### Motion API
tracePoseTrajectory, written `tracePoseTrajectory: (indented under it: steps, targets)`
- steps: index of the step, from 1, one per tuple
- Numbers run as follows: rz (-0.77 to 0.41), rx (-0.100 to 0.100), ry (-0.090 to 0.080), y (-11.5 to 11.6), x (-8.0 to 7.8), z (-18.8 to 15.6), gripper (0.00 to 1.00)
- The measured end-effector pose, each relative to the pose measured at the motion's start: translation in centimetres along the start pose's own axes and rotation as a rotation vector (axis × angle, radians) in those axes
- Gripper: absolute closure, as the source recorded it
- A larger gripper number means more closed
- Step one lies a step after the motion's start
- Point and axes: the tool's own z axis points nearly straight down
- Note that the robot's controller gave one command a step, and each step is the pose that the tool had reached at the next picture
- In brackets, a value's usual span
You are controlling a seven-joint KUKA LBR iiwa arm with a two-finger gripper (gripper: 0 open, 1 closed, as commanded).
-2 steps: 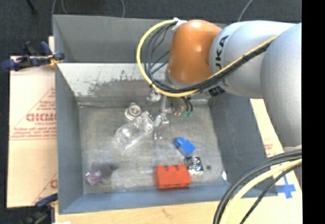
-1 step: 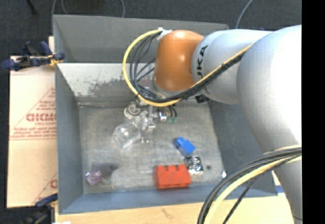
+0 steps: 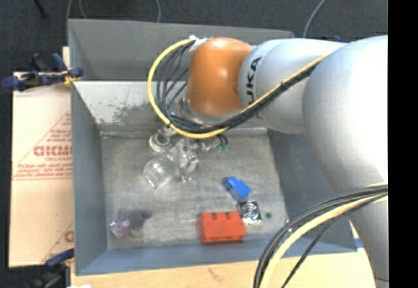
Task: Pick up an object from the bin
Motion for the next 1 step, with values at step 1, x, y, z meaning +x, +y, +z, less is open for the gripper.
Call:
tracePoseTrajectory:
  steps: [1]
  targets:
    - [0.0, -0.002, 0.004, 0.09, 0.06, 0.1, 1.0]
